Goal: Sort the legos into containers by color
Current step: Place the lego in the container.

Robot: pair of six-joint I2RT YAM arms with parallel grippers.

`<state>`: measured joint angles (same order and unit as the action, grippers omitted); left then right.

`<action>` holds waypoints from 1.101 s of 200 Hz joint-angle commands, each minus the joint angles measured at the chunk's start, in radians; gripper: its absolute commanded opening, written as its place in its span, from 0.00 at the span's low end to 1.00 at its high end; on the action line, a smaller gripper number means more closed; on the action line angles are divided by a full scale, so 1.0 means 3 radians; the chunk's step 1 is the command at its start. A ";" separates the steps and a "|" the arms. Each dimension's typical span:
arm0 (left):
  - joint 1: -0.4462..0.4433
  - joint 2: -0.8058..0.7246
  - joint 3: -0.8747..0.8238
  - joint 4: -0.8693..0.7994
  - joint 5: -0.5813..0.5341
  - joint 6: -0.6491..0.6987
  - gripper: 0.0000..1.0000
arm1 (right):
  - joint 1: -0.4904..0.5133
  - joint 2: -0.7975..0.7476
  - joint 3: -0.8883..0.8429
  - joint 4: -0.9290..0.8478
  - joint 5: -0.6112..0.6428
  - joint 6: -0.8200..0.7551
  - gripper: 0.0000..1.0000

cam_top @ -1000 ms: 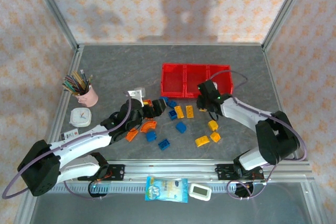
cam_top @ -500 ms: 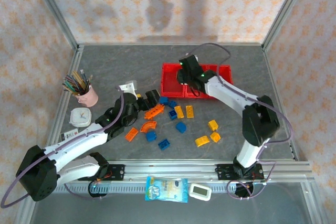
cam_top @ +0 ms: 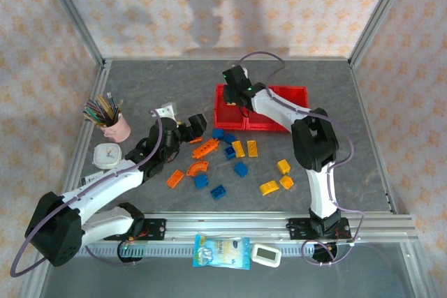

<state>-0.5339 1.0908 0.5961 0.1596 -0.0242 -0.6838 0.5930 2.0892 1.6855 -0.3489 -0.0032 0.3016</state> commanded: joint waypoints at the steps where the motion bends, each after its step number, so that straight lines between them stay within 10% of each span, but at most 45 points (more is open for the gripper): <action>1: 0.0048 0.0040 0.0094 -0.0034 0.0055 0.0045 0.99 | 0.0002 0.0134 0.0167 0.0081 -0.0018 -0.0028 0.26; 111: 0.0069 0.0002 0.0170 -0.0158 -0.0010 0.0101 0.99 | 0.0005 -0.0440 -0.0057 0.0160 -0.0119 0.0003 0.53; 220: -0.0309 -0.0023 0.0041 -0.0154 0.0418 -0.0095 0.99 | 0.0007 -0.1936 -0.1995 0.0212 -0.0191 0.0154 0.65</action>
<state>-0.5800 1.0988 0.6235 0.1165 0.0799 -0.6849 0.5930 1.5970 1.1740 -0.2665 -0.0792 0.3202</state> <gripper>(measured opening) 0.992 0.638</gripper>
